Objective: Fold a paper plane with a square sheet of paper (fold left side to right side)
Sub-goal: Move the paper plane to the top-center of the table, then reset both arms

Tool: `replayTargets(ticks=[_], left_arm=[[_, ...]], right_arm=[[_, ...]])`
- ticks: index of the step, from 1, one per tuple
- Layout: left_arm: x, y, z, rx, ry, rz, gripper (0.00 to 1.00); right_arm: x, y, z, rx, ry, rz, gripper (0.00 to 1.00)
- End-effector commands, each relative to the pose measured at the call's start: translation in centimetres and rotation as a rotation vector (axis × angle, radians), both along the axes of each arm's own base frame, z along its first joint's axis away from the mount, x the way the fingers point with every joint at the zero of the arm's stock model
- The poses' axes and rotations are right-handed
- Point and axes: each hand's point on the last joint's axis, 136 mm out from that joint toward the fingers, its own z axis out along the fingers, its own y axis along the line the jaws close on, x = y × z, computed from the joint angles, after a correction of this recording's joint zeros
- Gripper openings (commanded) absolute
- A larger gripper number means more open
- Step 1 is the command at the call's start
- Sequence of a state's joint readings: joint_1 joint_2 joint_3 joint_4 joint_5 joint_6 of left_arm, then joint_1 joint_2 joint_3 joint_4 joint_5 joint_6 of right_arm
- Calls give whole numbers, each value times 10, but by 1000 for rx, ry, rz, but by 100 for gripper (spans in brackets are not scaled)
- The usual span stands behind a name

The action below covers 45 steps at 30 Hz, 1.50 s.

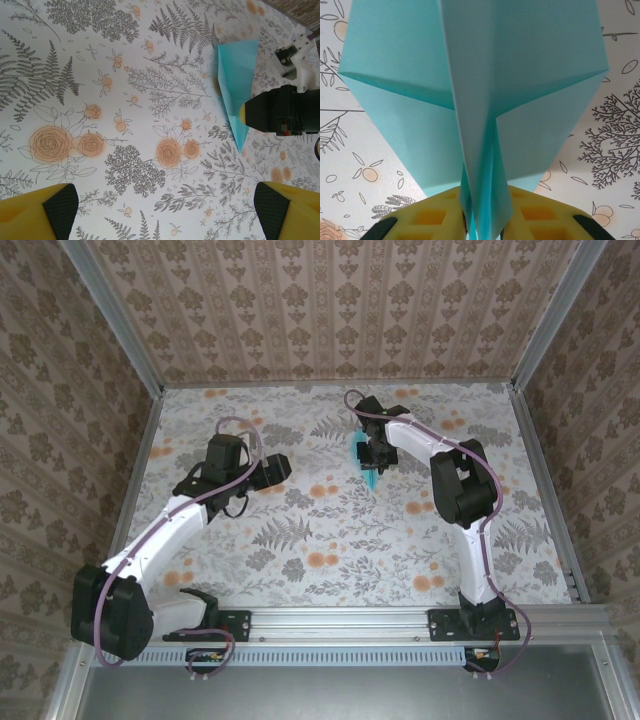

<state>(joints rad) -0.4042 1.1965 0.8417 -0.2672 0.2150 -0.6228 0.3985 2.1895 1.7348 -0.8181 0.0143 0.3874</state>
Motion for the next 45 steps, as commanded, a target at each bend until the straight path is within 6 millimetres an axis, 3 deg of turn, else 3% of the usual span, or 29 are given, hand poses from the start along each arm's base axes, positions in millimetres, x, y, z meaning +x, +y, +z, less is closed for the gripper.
replayTargets(ticks=[1, 9, 17, 20, 26, 29, 32, 36, 39, 45], left_arm=[[2, -1, 14, -13, -17, -19, 94], [4, 2, 29, -65, -35, -19, 96], [2, 26, 55, -61, -118, 59, 97], [0, 43, 66, -14, -167, 102, 98], [2, 87, 91, 146, -315, 214, 99], [1, 114, 98, 268, -387, 298, 99], [-1, 134, 97, 374, -452, 350, 100], [-6, 154, 74, 524, -495, 385, 100], [-5, 158, 59, 594, -551, 367, 100], [-3, 172, 16, 644, -490, 387, 100]], right_arm=[[-8, 3, 22, 8, -4, 27, 27], [-18, 0, 48, 15, -44, 25, 37], [-41, -16, 107, 45, -200, 14, 47], [-52, -27, 135, 58, -310, 15, 55], [-77, -79, 171, 9, -539, -56, 74], [-87, -103, 175, -12, -614, -107, 83], [-94, -126, 178, -33, -694, -176, 99], [-101, -155, 175, -74, -791, -275, 100], [-100, -169, 168, -125, -863, -301, 100], [-106, -207, 140, -292, -938, -406, 100]])
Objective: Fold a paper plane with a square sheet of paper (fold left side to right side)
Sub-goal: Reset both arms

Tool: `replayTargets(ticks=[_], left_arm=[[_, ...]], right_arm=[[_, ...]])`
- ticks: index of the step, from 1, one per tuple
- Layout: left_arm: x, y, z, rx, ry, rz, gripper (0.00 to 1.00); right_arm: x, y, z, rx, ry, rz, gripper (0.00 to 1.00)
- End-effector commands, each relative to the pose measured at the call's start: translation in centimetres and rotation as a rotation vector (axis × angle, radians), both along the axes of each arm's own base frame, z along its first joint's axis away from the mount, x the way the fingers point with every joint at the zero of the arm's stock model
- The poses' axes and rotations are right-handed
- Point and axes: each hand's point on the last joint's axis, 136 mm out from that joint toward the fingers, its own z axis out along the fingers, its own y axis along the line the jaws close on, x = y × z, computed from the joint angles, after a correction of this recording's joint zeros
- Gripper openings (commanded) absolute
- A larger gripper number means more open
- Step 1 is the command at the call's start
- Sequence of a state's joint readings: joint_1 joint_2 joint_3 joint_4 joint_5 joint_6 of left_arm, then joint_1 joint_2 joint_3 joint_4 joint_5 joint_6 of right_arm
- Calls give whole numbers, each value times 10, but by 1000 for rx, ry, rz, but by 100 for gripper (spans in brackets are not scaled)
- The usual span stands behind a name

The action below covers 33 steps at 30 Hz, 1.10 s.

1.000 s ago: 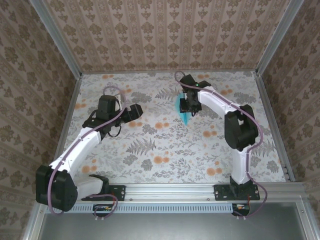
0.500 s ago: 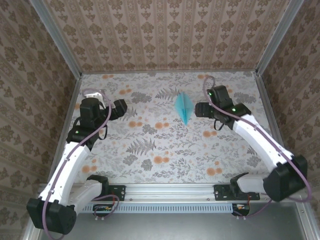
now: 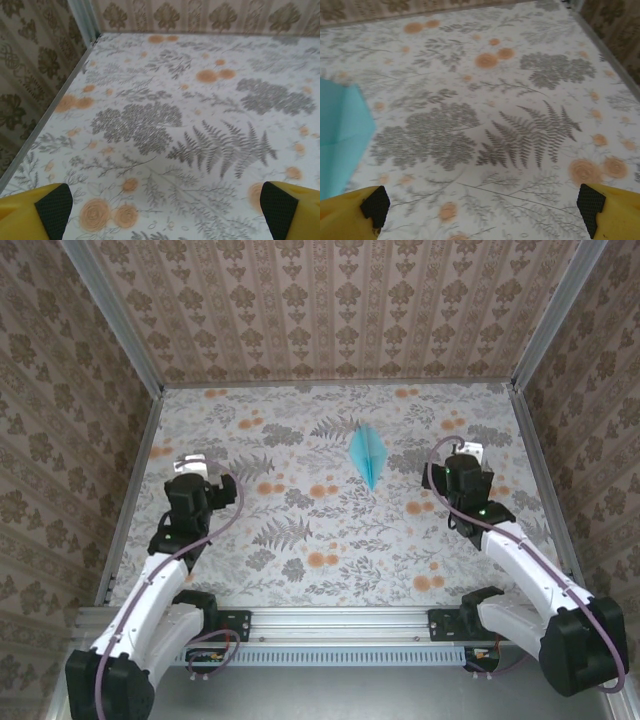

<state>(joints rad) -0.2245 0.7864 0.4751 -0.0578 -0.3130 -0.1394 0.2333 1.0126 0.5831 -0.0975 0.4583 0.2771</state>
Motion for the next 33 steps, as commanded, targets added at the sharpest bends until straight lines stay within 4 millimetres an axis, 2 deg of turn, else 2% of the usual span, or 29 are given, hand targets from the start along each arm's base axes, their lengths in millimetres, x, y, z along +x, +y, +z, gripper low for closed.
replayTargets(ticks=[1, 5, 9, 20, 21, 25, 28, 30, 33], left_arm=[[10, 15, 5, 53, -58, 46, 100], [14, 21, -16, 55, -30, 50, 100], [20, 22, -30, 55, -15, 26, 100], [41, 4, -46, 64, -59, -116, 100], [43, 2, -47, 66, -66, -132, 100], [47, -8, -50, 61, -81, -191, 100], [52, -12, -53, 54, -94, -218, 100], [55, -14, -54, 57, -105, -231, 100], [58, -18, -52, 66, -128, -257, 100]], right_arm=[[5, -28, 11, -78, -126, -116, 100], [10, -33, -11, -96, -108, -105, 100], [19, -27, -34, -104, -121, -48, 100], [63, 9, -30, -161, -227, 189, 100], [65, 9, -39, -164, -215, 192, 100], [65, 2, -44, -118, -233, 192, 100], [70, -8, -56, -56, -252, 186, 100], [74, -14, -62, -14, -182, 170, 100], [73, -14, -61, -15, -196, 172, 100]])
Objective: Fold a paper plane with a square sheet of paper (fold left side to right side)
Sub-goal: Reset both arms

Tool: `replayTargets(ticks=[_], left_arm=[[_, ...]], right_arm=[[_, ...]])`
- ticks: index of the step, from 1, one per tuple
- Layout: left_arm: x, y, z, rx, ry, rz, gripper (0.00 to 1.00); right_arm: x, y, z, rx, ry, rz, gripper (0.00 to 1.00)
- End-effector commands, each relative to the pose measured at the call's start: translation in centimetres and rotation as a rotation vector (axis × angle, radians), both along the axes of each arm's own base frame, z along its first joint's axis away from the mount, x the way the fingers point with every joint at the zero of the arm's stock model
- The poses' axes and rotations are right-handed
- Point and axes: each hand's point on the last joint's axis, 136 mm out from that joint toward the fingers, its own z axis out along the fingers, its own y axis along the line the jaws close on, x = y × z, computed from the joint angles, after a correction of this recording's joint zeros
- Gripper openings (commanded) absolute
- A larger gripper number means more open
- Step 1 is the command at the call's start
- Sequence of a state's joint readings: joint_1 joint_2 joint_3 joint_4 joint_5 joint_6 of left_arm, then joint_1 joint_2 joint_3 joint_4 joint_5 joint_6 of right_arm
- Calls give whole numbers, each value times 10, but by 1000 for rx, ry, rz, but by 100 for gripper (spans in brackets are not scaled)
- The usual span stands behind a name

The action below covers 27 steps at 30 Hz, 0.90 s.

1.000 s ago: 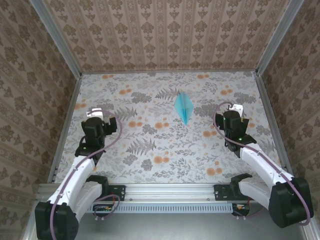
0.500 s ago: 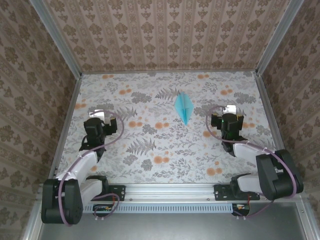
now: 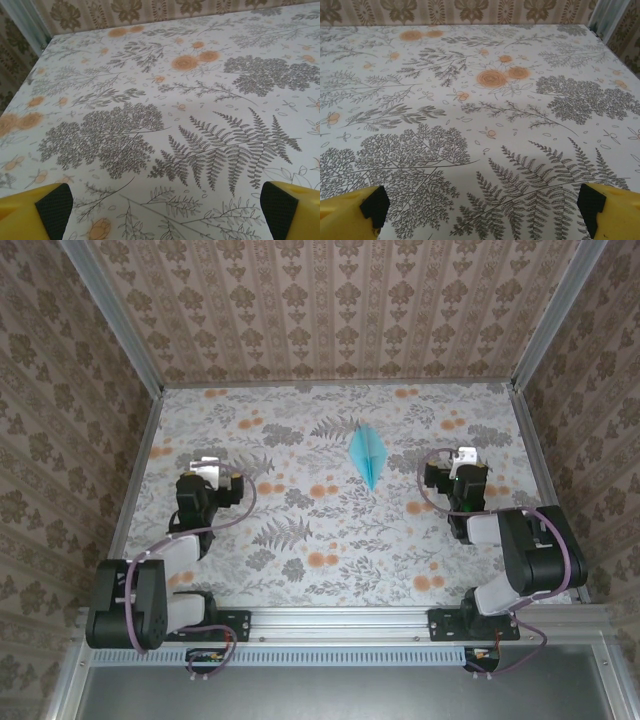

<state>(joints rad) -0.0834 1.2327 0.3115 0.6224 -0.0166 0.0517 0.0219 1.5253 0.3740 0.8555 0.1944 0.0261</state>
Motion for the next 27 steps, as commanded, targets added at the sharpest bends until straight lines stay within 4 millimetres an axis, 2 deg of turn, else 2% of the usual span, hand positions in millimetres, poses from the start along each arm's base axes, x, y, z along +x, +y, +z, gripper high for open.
replayTargets(ticks=[1, 5, 8, 10, 12, 15, 17, 19, 27], left_arm=[[7, -7, 14, 15, -86, -60, 100], [13, -13, 14, 32, -112, -104, 100], [19, -12, 2, 36, -119, -117, 100], [23, -8, -11, 21, -112, -109, 100], [27, -4, -8, 15, -140, -97, 100], [35, 3, -13, 3, -89, -60, 100], [45, 17, -18, -16, -11, 19, 100], [44, 22, -18, -33, -18, 34, 100], [45, 20, -17, -11, -18, 36, 100]], right_arm=[[9, 9, 11, 48, -43, 44, 100], [9, 9, 11, 48, -40, 44, 100], [9, 9, 11, 47, -40, 43, 100], [9, 10, 11, 47, -41, 44, 100], [9, 10, 11, 45, -40, 44, 100], [9, 10, 11, 44, -40, 42, 100], [9, 10, 11, 44, -42, 43, 100], [9, 10, 11, 44, -41, 43, 100], [9, 11, 11, 38, -39, 44, 100]])
